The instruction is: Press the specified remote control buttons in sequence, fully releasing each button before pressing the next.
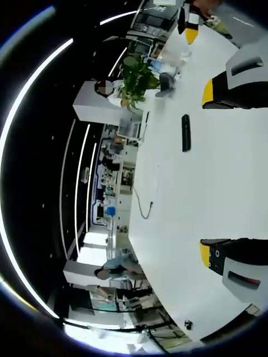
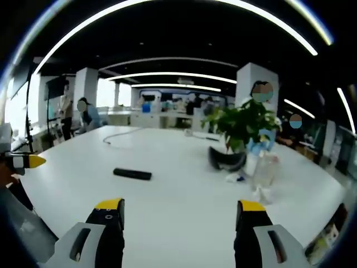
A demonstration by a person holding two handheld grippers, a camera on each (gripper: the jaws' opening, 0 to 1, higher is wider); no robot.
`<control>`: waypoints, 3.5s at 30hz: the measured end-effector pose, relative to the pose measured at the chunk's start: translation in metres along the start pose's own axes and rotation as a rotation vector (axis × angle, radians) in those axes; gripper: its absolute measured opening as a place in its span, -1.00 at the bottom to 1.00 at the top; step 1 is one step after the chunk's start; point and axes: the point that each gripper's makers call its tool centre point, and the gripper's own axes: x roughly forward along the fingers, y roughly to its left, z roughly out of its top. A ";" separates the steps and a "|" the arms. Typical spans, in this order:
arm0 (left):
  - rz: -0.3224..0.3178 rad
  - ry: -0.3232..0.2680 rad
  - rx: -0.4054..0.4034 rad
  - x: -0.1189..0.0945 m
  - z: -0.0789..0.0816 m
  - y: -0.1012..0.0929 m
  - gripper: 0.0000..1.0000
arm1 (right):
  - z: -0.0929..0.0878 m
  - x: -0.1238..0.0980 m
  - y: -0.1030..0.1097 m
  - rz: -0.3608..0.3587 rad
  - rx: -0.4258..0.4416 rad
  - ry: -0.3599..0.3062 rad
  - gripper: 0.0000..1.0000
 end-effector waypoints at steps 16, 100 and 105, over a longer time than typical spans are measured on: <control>-0.023 0.029 0.019 0.002 -0.005 -0.005 1.00 | 0.000 -0.001 0.000 0.001 -0.001 -0.001 0.59; -0.368 0.121 0.427 0.121 0.072 -0.065 0.78 | -0.006 0.002 0.005 0.027 -0.013 0.033 0.41; -0.396 0.177 0.440 0.131 0.069 -0.070 0.62 | -0.007 0.002 0.006 0.030 -0.012 0.037 0.38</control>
